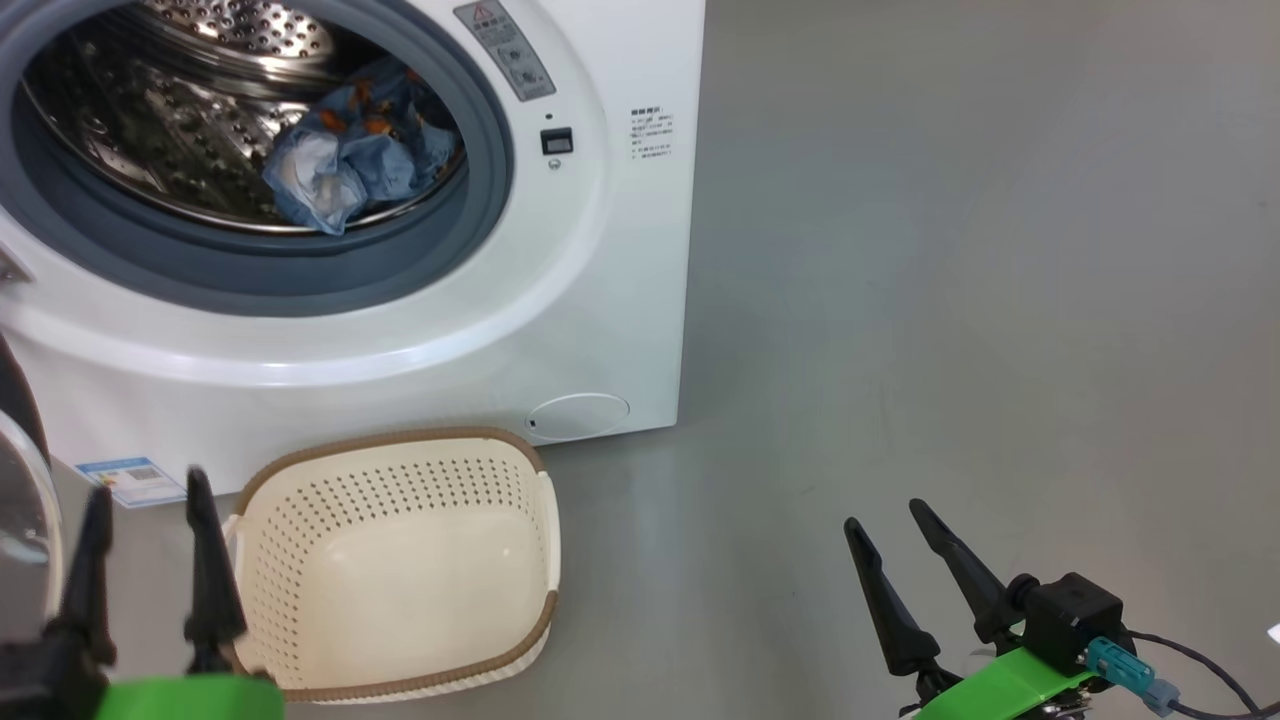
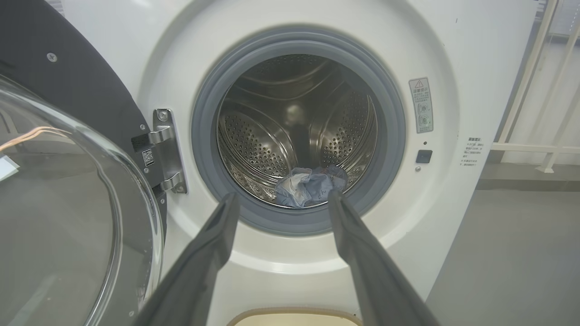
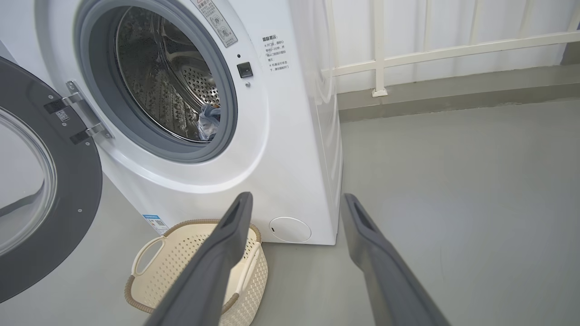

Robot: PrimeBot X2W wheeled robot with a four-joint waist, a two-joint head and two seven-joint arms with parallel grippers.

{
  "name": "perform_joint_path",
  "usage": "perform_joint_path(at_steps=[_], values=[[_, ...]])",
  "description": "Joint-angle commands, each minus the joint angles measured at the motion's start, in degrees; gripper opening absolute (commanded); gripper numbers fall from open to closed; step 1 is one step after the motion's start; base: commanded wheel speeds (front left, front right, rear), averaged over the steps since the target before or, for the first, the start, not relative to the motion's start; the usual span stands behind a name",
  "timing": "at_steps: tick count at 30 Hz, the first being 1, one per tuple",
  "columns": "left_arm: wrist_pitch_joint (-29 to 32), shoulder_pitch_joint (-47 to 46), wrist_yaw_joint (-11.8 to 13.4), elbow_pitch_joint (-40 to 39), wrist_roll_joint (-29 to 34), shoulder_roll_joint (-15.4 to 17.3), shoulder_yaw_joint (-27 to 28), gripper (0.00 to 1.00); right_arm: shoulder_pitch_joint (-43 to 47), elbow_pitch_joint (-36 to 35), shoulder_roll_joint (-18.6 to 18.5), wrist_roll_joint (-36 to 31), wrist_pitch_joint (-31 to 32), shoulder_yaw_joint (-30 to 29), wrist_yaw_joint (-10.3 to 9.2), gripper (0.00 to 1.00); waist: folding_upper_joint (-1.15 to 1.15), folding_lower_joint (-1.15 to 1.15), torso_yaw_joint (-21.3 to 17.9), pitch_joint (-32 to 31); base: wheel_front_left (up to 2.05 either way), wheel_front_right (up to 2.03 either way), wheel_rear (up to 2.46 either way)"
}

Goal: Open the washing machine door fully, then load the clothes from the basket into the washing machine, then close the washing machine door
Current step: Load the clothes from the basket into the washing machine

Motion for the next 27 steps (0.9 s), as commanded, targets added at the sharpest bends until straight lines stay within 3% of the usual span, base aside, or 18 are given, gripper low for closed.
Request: perform_joint_path(at_steps=[1, 10, 27], values=[[-0.4, 1.8, 0.4, -2.8, 0.1, 0.3, 2.1, 1.00, 0.2, -1.5, -0.4, -0.5, -0.3, 1.3, 0.09, 1.00, 0.00, 0.00, 0.0, -0.7, 0.00, 0.00, 0.00], [-0.4, 11.2, 1.5, -5.4, 0.8, -1.8, 1.2, 1.00, 1.8, -1.6, -0.8, -1.0, -0.3, 1.1, 0.09, 1.00, 0.00, 0.00, 0.7, -3.3, 0.00, 0.00, 0.00], [-0.4, 17.4, 3.2, -5.5, 4.3, -2.4, -0.6, 1.00, 3.6, -1.9, -1.3, -1.3, -0.3, 0.8, 0.09, 1.00, 0.00, 0.00, 0.6, -6.0, 0.00, 0.00, 0.00]])
